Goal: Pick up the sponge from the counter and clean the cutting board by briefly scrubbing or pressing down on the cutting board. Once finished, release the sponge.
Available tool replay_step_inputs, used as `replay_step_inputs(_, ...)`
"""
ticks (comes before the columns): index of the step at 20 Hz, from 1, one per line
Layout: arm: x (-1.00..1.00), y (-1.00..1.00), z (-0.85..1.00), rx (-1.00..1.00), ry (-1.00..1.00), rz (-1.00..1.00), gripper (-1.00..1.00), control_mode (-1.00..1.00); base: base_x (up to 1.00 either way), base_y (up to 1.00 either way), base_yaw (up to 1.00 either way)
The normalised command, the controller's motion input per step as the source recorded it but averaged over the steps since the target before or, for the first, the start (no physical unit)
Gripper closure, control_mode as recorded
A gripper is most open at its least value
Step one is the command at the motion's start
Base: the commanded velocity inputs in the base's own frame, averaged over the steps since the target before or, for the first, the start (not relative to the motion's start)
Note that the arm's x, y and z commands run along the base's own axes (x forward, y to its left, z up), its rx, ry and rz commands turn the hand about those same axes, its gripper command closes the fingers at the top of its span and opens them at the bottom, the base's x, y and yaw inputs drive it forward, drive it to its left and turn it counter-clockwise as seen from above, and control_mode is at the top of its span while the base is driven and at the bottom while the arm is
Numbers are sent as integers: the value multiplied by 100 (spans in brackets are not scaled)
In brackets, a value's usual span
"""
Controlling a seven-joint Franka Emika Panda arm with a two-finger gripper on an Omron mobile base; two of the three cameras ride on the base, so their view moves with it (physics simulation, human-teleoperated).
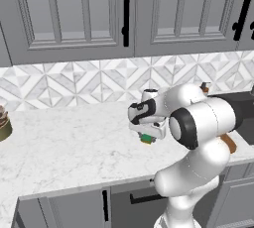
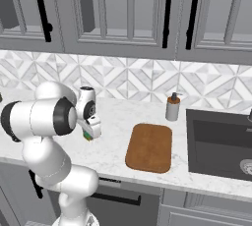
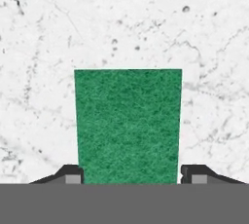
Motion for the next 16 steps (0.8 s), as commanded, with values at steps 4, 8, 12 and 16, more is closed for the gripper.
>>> replay_step_inputs(4,-2,0,-26,2,0,0,100,-100,0,0,0)
replay_step_inputs(8,-5,0,-26,3,0,0,100,-100,0,0,0)
replay_step_inputs(12,-8,0,-51,3,1,0,100,-100,0,0,0)
replay_step_inputs(16,-18,0,-13,1,-3,0,100,-100,0,0,0)
